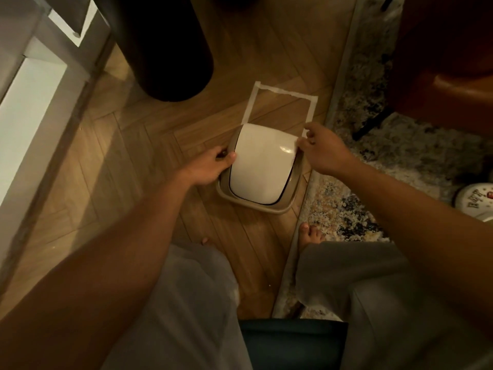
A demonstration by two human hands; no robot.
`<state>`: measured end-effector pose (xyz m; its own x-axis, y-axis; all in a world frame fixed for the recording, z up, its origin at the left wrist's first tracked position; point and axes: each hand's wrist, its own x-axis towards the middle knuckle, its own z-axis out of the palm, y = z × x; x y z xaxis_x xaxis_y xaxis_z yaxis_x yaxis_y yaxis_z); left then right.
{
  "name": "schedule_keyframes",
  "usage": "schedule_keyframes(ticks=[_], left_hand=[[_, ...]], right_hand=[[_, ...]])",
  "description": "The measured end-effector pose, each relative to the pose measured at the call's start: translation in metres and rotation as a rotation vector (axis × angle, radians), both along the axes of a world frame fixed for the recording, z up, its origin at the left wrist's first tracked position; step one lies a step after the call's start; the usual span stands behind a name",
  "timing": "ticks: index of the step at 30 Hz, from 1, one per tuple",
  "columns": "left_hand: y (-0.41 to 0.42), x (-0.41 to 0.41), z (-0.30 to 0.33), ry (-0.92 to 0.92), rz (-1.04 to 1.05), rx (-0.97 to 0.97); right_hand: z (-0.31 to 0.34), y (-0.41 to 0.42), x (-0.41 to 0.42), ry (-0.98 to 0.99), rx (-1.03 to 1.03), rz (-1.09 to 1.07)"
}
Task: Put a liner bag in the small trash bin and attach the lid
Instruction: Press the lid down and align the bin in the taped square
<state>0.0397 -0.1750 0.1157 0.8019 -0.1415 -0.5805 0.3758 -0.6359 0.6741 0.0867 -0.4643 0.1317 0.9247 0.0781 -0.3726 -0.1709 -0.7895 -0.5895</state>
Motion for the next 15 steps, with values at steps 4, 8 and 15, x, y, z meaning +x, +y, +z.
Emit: schedule_keyframes(ticks=[4, 8, 15], left_hand=[[0.001, -0.003, -0.002, 0.006, 0.012, 0.007], [0.000, -0.007, -0.005, 0.056, -0.012, -0.014], [-0.001, -0.013, -0.006, 0.083, 0.028, -0.053]], right_hand=[[0.026, 0.016, -0.018, -0.162, -0.019, 0.179], [0.032, 0.033, -0.038, -0.160, -0.072, 0.301], [0.015, 0.043, -0.054, -0.237, -0.236, 0.390]])
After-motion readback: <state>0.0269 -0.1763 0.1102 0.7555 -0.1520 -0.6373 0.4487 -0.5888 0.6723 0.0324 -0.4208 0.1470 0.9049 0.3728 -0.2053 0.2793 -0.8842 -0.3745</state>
